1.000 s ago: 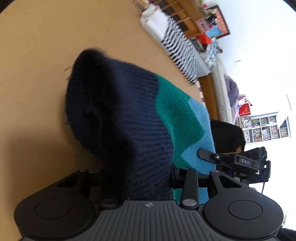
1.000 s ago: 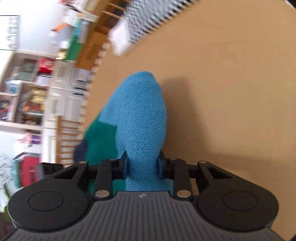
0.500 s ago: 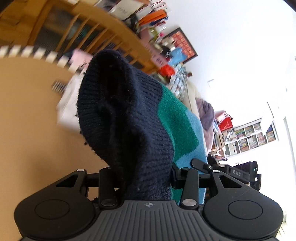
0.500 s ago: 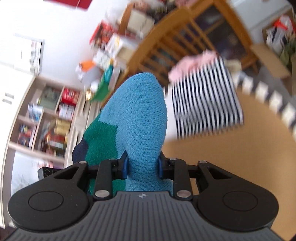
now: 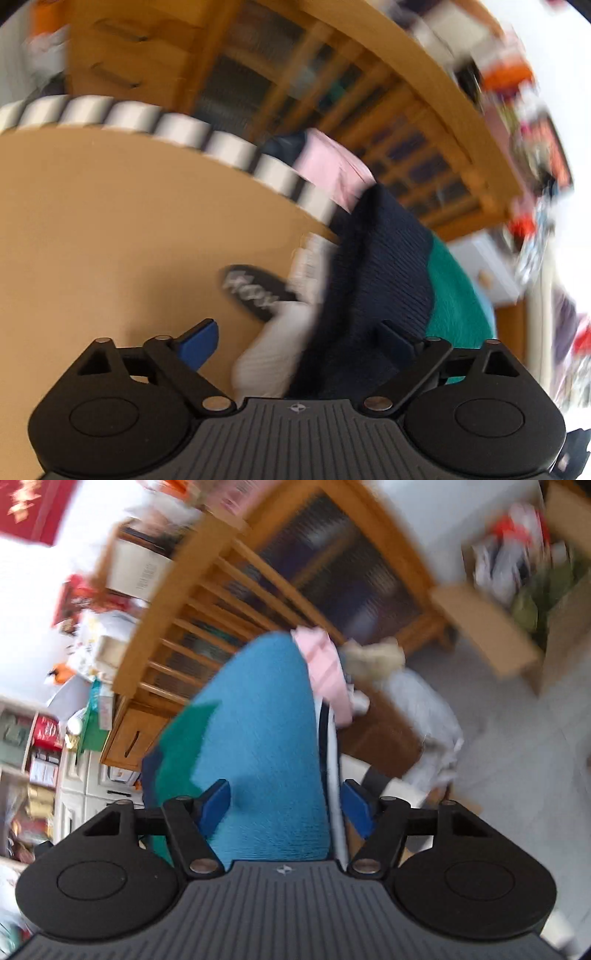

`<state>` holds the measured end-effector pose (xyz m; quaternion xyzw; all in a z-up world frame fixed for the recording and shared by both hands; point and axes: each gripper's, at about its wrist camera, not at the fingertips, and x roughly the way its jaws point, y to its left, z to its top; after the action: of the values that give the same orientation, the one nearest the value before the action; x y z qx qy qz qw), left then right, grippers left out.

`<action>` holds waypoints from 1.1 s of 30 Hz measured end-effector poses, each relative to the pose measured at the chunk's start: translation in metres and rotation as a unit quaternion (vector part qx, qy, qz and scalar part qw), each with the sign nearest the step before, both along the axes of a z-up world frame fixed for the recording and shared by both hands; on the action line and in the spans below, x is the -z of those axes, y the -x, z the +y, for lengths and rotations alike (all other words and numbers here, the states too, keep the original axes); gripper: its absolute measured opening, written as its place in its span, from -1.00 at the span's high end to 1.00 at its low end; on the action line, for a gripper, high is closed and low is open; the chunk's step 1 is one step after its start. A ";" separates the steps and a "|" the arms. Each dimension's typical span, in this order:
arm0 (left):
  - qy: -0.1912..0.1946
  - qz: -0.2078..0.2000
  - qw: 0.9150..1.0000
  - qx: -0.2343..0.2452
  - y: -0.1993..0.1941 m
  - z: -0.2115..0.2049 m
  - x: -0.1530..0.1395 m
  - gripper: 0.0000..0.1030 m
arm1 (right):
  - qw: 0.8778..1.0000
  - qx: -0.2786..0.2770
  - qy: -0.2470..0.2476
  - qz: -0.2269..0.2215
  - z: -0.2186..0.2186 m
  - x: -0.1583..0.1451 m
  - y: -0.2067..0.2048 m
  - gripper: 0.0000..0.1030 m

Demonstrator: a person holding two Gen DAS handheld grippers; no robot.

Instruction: Fold clothes

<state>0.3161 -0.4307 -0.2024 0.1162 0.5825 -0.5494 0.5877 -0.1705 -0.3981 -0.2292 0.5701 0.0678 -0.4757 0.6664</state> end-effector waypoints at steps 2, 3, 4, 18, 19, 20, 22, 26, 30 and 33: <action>0.094 -0.049 0.994 -0.006 0.002 0.017 -0.028 -0.70 | 0.992 -0.026 0.107 0.067 0.012 -0.038 -0.009 -0.01; 0.150 -0.083 0.985 0.002 0.014 0.024 -0.044 -0.69 | 0.983 -0.041 0.145 0.106 0.013 -0.050 -0.023 0.37; 0.195 -0.109 0.975 0.018 0.034 0.027 -0.054 -0.68 | 0.971 -0.056 0.182 0.145 0.014 -0.062 -0.038 0.76; 0.177 -0.319 0.917 0.160 0.178 0.070 0.024 -0.20 | 0.931 -0.100 0.210 0.282 0.045 0.015 -0.141 0.84; 0.171 -0.318 0.919 0.160 0.176 0.076 0.019 -0.25 | 0.928 -0.103 0.210 0.290 0.046 0.012 -0.144 0.83; 0.156 -0.316 0.923 0.153 0.167 0.085 0.008 -0.50 | 0.927 -0.108 0.207 0.294 0.050 0.005 -0.145 0.80; 0.128 -0.275 0.944 0.128 0.130 0.086 -0.022 -0.71 | 0.936 -0.088 0.207 0.270 0.065 -0.022 -0.140 0.72; 0.138 -0.232 0.955 0.123 0.132 0.140 -0.060 -0.99 | 0.934 -0.033 0.239 0.264 0.130 -0.069 -0.132 0.09; 0.158 -0.238 0.947 0.145 0.133 0.210 -0.074 -0.99 | 0.925 -0.054 0.255 0.277 0.198 -0.078 -0.138 -0.54; 0.171 -0.240 0.944 0.150 0.135 0.250 -0.074 -0.99 | 0.921 -0.066 0.254 0.287 0.233 -0.078 -0.148 -0.64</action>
<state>0.1814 -0.1807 -0.1284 0.2285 0.2969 -0.6784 0.6319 -0.0225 -0.1652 -0.1514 0.2145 0.1704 -0.5750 0.7709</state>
